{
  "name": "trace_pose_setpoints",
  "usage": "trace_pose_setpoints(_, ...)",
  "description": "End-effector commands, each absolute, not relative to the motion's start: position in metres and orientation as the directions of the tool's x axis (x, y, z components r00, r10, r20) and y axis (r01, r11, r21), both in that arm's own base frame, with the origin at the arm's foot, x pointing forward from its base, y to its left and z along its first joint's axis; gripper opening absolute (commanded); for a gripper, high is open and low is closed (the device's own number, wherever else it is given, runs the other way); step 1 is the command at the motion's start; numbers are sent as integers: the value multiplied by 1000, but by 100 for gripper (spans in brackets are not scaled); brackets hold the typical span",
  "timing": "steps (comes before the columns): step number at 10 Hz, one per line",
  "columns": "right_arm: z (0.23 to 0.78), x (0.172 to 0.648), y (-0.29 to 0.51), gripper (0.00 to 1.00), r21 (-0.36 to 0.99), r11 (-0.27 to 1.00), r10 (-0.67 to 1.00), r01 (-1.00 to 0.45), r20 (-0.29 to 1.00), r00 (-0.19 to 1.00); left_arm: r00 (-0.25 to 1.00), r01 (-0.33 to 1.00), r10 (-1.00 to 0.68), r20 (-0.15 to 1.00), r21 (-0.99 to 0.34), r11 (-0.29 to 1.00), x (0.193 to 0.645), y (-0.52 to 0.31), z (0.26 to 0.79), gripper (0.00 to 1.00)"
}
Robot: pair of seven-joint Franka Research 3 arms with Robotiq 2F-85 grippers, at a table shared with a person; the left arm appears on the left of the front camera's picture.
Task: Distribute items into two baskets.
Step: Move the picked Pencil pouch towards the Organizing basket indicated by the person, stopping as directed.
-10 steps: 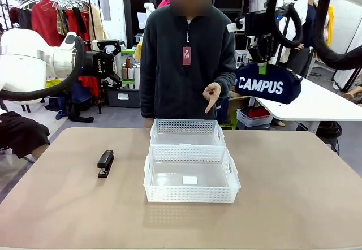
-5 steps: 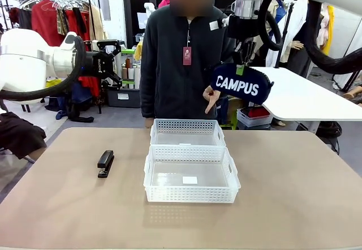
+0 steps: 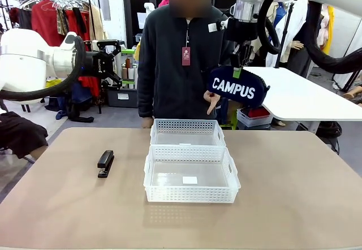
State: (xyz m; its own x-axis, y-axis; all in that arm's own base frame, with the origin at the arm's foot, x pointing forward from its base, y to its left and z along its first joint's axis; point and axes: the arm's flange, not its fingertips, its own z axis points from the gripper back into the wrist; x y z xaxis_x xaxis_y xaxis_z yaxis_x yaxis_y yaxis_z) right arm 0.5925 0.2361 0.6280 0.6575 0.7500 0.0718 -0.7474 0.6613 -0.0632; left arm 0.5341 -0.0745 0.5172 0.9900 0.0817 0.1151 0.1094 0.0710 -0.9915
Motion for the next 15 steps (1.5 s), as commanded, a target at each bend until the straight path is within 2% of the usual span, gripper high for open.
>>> trace_pose_setpoints(1,630,592,237,0,-80,656,755,-750,62,653,990,110,84,116,-991,70,533,-74,520,100)
trace_pose_setpoints(3,626,593,236,0,-63,661,750,-748,69,657,990,110,84,116,-991,70,533,-74,520,100)
trace_pose_setpoints(6,587,618,272,0,-33,424,906,-905,6,424,990,110,84,116,-991,70,533,-74,520,100)
trace_pose_setpoints(9,558,629,308,0,-47,281,959,-959,-14,281,990,110,84,116,-991,70,533,-74,520,100)
trace_pose_setpoints(12,538,633,337,0,-77,217,976,-973,18,217,990,110,84,116,-991,70,533,-74,520,100)
trace_pose_setpoints(15,530,634,352,0,-74,206,978,-976,45,203,990,110,84,116,-991,70,533,-74,520,100)
